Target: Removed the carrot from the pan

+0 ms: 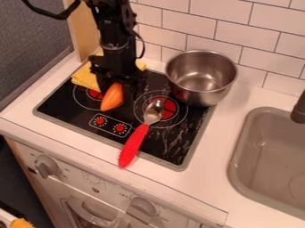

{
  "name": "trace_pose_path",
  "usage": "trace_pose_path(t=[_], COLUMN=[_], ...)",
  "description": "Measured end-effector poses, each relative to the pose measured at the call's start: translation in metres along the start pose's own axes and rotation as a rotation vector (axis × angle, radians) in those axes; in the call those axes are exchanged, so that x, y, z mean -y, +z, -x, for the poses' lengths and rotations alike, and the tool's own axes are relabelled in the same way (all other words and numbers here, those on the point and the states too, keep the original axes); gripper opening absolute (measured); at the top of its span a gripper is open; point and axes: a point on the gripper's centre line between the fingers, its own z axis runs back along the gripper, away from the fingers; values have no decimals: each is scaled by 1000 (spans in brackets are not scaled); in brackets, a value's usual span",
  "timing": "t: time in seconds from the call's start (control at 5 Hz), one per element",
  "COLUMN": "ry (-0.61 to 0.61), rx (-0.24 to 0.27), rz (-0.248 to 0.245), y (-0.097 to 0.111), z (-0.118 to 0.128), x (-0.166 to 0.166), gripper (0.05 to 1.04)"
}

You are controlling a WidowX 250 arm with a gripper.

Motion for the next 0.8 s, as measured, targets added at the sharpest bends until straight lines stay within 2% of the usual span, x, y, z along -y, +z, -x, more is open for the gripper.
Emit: trace_pose_path(t=[0.2,0.4,0.6,0.8], ry=[22,34,19,25], rx=[-49,-85,-89,-98], rz=[3,12,17,16], y=[-8,-15,-16,-11], z=[17,32,32,34], x=[-3,-2,-1,0], gripper=[647,745,980,1006])
